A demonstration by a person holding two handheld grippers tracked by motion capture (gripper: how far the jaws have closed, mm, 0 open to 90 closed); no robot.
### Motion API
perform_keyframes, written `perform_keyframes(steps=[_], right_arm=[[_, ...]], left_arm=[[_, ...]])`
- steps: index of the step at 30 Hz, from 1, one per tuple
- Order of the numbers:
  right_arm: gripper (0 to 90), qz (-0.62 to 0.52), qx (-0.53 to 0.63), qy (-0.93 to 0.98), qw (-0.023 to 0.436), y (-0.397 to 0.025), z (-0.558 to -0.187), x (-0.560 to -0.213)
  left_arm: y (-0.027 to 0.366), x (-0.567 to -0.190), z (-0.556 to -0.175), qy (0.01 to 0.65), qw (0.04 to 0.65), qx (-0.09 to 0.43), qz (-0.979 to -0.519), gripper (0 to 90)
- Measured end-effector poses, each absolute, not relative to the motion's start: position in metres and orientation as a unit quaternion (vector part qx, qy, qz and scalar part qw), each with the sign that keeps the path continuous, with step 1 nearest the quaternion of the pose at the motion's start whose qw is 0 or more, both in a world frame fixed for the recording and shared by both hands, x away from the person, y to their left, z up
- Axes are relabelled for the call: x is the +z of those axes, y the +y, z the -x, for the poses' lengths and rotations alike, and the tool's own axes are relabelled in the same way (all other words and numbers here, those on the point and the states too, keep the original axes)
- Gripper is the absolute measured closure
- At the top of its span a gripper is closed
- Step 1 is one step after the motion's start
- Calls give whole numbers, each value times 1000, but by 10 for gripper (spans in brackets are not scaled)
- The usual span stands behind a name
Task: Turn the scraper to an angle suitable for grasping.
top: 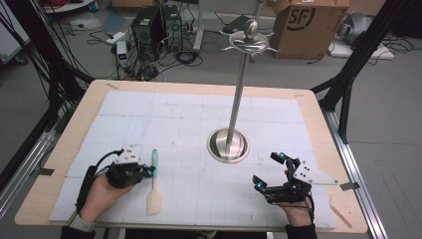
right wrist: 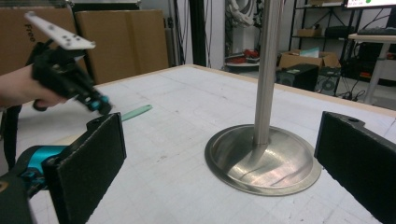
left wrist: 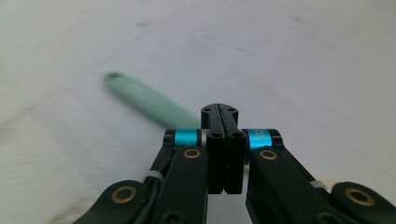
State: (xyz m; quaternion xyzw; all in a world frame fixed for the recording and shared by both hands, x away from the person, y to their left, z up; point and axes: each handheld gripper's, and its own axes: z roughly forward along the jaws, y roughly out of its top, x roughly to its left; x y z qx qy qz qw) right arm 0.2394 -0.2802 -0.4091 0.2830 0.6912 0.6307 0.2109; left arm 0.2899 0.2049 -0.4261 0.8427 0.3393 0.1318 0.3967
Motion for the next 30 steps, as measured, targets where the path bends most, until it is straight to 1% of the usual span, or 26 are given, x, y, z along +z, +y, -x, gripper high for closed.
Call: perform_keyframes(steps=[2,5,8,9,11,18,27,28,30], right_arm=[[11,-283,631,691,212,-280,-240,-409],[11,-281,631,692,210,-279,-240,-409],[11,-281,632,691,209,-280,-240,-409],[11,-280,633,689,213,-281,-240,-408],[11,-281,634,688,212,-282,-240,-408],[11,-278,636,688,212,-281,-241,-407],[11,-278,636,689,207,-278,-243,-407],[11,-277,637,689,207,-278,-244,-407],[11,-275,640,685,213,-279,-244,-406]], left_arm=[[213,-429,-304,371,400,128,-828,898],[218,-435,-317,392,399,134,-818,897],[218,-443,-328,414,386,139,-813,897],[218,-444,-330,421,396,134,-805,897],[215,-445,-332,424,396,138,-803,897],[184,-442,-332,398,376,139,-825,898],[134,-440,-324,345,374,115,-853,897],[129,-439,-321,336,370,122,-857,897],[121,-440,-317,323,376,107,-862,897]])
